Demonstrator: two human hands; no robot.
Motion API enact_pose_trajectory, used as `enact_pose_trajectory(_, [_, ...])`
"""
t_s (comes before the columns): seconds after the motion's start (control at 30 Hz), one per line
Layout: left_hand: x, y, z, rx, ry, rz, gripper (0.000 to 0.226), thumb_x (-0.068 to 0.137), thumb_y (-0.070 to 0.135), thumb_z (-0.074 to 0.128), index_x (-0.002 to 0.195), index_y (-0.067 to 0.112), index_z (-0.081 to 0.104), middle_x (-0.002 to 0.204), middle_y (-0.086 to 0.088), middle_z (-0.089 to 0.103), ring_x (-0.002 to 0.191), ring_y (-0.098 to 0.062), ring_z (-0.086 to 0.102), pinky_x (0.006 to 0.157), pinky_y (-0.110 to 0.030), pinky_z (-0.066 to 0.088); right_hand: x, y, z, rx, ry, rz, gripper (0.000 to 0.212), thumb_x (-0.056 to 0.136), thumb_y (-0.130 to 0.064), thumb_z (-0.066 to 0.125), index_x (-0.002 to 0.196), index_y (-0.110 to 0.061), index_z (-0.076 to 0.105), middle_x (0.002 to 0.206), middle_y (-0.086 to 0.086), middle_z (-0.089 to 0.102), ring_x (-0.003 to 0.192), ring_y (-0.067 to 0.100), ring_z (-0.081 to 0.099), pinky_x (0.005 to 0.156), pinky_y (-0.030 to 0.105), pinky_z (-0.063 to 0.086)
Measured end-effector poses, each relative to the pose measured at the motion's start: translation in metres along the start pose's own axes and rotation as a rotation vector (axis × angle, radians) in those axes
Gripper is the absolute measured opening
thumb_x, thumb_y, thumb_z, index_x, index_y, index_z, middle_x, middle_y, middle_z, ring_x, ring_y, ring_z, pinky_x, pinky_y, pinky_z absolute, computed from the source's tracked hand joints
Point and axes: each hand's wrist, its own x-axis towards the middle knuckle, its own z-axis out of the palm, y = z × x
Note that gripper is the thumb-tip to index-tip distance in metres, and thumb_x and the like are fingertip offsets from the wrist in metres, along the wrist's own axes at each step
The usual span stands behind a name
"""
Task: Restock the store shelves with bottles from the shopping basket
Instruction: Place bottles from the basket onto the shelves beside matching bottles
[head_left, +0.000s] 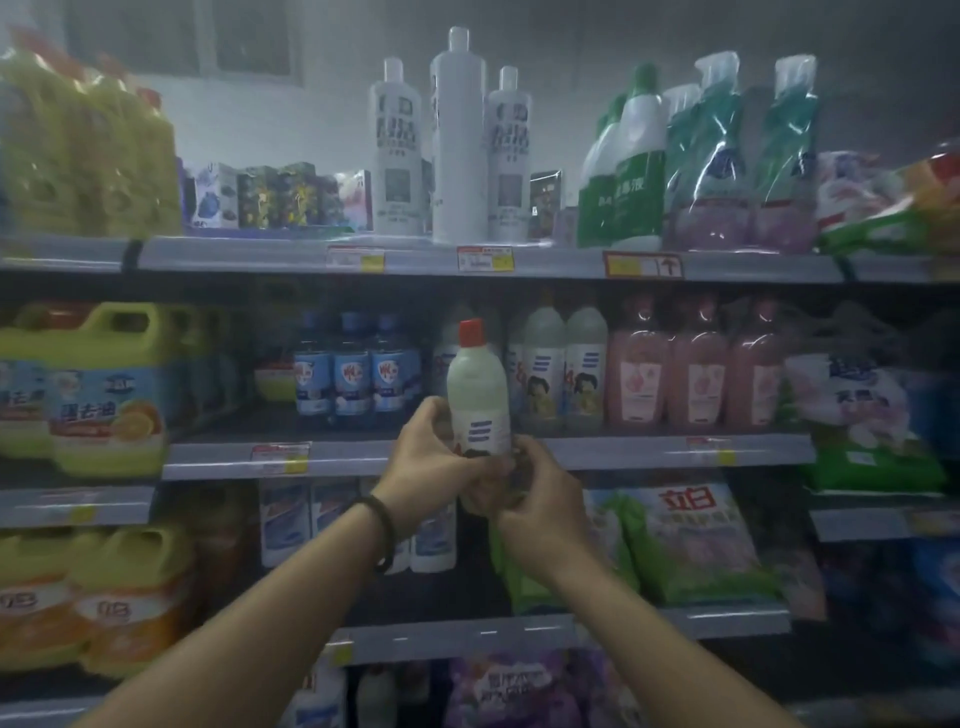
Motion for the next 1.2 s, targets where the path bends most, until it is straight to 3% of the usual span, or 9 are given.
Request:
enact_pose_trajectory(0.23, [0.037,0.013,0.004,0.082,-0.061,0.154,0.062,0.073,0.037,0.097,0.127,0.037,0.068,0.115,0.005,0.079,0.109,-0.015,0.076,0.091,-0.044,0.065,0.034,-0.012,0.006,-0.05,0.186,-0.02,0.039,0.093,-0.032,0.077,0.126,-0.035,0.057,0.121,-0.008,0.071,0.112,0.016,0.068,0.097,0.041,0.06])
enact_pose_trajectory(0.37, [0.063,0.016,0.007,0.104,0.015,0.249,0.058,0.077,0.029,0.095,0.129,0.032,0.069,0.115,0.005,0.078,0.102,-0.013,0.078,0.084,-0.042,0.068,0.056,-0.019,0.006,-0.082,0.203,-0.034,0.034,0.097,-0.043,0.071,0.128,-0.036,0.058,0.124,-0.009,0.069,0.116,0.015,0.067,0.1,0.044,0.06])
enact_pose_trajectory(0.47, [0.082,0.011,0.009,0.098,0.036,0.197,0.048,0.082,0.026,0.091,0.124,0.031,0.067,0.114,0.002,0.078,0.1,-0.017,0.078,0.079,-0.045,0.068,0.073,-0.017,0.006,-0.195,0.121,-0.025,0.051,0.09,-0.04,0.064,0.14,-0.035,0.054,0.132,-0.004,0.067,0.122,0.02,0.066,0.103,0.045,0.059])
enact_pose_trajectory(0.57, [0.104,0.003,0.005,0.132,-0.024,0.143,0.047,0.088,0.022,0.085,0.128,0.028,0.062,0.12,0.004,0.074,0.108,-0.018,0.074,0.088,-0.046,0.066,0.08,-0.011,0.0,-0.353,-0.018,0.026,0.074,0.09,-0.025,0.066,0.159,-0.025,0.04,0.144,0.004,0.06,0.13,0.025,0.062,0.105,0.037,0.057])
enact_pose_trajectory(0.67, [0.116,-0.001,0.007,0.168,-0.022,0.119,0.05,0.089,0.015,0.084,0.128,0.026,0.056,0.115,0.008,0.069,0.104,-0.012,0.069,0.086,-0.034,0.061,0.085,-0.001,-0.003,-0.44,-0.125,0.085,0.071,0.094,-0.023,0.068,0.16,-0.016,0.043,0.139,0.009,0.063,0.121,0.027,0.063,0.095,0.031,0.055])
enact_pose_trajectory(0.8, [0.124,-0.004,0.013,0.134,-0.047,0.076,0.032,0.091,0.013,0.081,0.111,0.027,0.06,0.11,0.006,0.073,0.1,-0.007,0.069,0.085,-0.027,0.057,0.088,0.004,0.0,-0.441,-0.139,0.078,0.071,0.09,-0.024,0.068,0.157,-0.017,0.046,0.139,0.009,0.063,0.123,0.03,0.064,0.105,0.042,0.058])
enact_pose_trajectory(0.97, [0.131,-0.007,0.017,0.056,-0.094,0.036,0.026,0.095,0.011,0.077,0.119,0.016,0.069,0.113,-0.005,0.08,0.102,-0.021,0.078,0.096,-0.046,0.063,0.091,0.012,0.001,-0.445,-0.077,0.006,0.075,0.093,-0.027,0.072,0.161,-0.023,0.042,0.149,0.005,0.057,0.139,0.027,0.055,0.115,0.038,0.051])
enact_pose_trajectory(1.1, [0.135,-0.012,0.023,0.046,-0.08,0.031,0.027,0.094,0.011,0.078,0.12,0.016,0.072,0.11,-0.003,0.082,0.102,-0.021,0.079,0.095,-0.049,0.064,0.09,0.015,-0.005,-0.425,-0.045,0.025,0.071,0.091,-0.021,0.073,0.158,-0.023,0.049,0.136,0.004,0.064,0.124,0.026,0.065,0.1,0.033,0.058])
enact_pose_trajectory(1.2, [0.134,-0.013,0.026,0.045,-0.063,0.048,0.026,0.093,0.014,0.08,0.117,0.02,0.072,0.108,0.001,0.083,0.099,-0.016,0.08,0.092,-0.046,0.065,0.092,0.016,-0.009,-0.385,-0.024,0.074,0.041,0.089,-0.019,0.074,0.13,-0.015,0.07,0.114,0.005,0.072,0.104,0.026,0.072,0.076,0.027,0.054])
